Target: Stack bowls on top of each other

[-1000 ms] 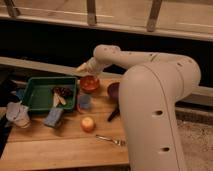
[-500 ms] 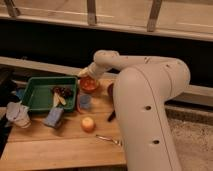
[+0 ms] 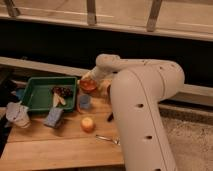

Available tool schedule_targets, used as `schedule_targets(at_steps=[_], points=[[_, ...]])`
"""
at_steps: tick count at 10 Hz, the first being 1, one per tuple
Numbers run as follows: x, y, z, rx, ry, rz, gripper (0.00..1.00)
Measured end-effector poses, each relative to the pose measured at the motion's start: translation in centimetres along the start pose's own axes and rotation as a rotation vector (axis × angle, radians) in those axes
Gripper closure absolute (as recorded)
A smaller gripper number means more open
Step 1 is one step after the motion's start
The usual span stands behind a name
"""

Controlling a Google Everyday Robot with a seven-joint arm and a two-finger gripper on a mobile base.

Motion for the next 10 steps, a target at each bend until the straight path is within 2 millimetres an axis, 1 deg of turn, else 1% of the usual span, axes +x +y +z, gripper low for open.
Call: schedule_targets(at_steps=[2, 3, 4, 5, 6, 7, 8, 9, 10], points=[[-0.1, -1.0, 1.5, 0.01, 0.015, 0.036, 0.23], [-0.4, -1.8, 2.6, 0.012, 0.021, 0.071, 0.27], [-0.8, -2.7, 3.3, 0.009, 0.027, 0.107, 0.35], [-1.4, -3.7, 4.0, -0.004, 0.031, 0.154, 0.46], [-1.7, -4.2, 4.4, -0.015, 0.033, 0.176, 0.57], [-1.7, -4.1, 4.6, -0.027, 0.034, 0.177, 0.67], [-1.7, -3.7, 4.5, -0.039, 0.034, 0.17, 0.76], [-1.8, -2.9, 3.9, -0.066, 0.031, 0.155, 0.89], [-2.0, -2.4, 3.2, -0.083, 0.026, 0.148, 0.96]])
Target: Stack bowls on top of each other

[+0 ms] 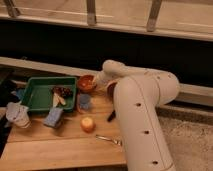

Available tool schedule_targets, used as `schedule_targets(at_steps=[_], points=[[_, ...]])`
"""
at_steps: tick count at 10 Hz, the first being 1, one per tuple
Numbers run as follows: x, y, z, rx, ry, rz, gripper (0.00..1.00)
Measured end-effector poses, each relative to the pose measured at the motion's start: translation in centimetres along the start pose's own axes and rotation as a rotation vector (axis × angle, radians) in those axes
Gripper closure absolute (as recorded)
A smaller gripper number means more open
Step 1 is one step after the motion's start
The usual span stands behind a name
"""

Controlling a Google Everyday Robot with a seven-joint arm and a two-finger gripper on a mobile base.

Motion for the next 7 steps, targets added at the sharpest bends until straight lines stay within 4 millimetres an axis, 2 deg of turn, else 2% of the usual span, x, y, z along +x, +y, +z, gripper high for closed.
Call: schedule_targets(at_steps=[1, 2, 4, 5, 7], points=[[-0.1, 0.8, -0.8, -0.016, -0.005, -0.015, 0.99], [-0.2, 2.7, -2.4, -0.04, -0.016, -0.051, 1.0], [-0.6, 4.9, -4.6, -0.061, -0.041, -0.096, 1.0], [-1.3, 6.1, -6.6, -0.068, -0.076, -0.123, 1.0], [-2.5, 6.4, -9.6, -0.061, -0.139, -0.134, 1.0]])
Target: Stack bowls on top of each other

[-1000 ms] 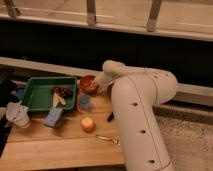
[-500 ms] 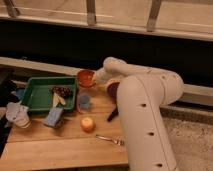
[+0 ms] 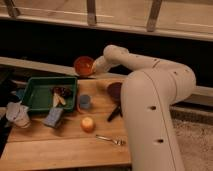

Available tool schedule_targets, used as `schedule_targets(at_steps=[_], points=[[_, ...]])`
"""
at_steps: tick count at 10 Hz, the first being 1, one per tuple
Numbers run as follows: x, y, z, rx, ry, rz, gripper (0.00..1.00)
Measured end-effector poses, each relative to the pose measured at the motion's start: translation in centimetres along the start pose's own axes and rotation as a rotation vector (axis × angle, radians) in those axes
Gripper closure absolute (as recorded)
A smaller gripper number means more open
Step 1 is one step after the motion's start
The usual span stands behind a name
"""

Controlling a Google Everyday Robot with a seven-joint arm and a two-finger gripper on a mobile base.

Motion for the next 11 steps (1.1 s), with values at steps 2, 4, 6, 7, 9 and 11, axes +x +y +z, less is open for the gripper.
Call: schedule_targets(at_steps=[2, 4, 6, 7, 9, 11], points=[[-0.9, -2.3, -2.4, 0.026, -0.05, 0.027, 1.0], [-1.4, -5.8, -4.8, 0.063, -0.095, 0.081, 1.0], [-1.5, -9.3, -7.2, 0.106, -0.139, 0.144, 1.0], [-1.4, -10.8, -8.1, 0.129, -0.154, 0.176, 1.0], [-0.4, -14.4, -9.8, 0.197, -0.17, 0.261, 1.0], [1.3, -16.6, -9.3, 0.251, -0.157, 0.329, 0.98]])
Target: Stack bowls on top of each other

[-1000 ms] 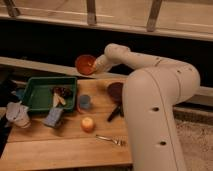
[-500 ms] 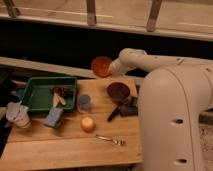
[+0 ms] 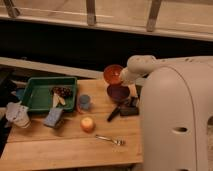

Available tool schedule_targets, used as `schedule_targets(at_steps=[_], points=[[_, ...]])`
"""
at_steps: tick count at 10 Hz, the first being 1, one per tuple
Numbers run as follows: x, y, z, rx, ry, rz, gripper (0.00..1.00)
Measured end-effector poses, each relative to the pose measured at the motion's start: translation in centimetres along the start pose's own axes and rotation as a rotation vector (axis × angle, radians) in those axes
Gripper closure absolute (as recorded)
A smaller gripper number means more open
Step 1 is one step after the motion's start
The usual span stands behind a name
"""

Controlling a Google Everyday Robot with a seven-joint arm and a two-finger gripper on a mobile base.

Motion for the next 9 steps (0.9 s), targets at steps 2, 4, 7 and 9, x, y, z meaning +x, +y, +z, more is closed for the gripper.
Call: schedule_targets(at_steps=[2, 4, 7, 9], points=[[0.5, -3.2, 1.0, 0.05, 0.015, 0.086, 0.79], [1.0, -5.0, 2.0, 0.068, 0.049, 0.135, 0.61], [1.7, -5.2, 3.0, 0.073, 0.074, 0.139, 0.48], [1.7, -5.2, 3.0, 0.073, 0.073, 0.139, 0.48]])
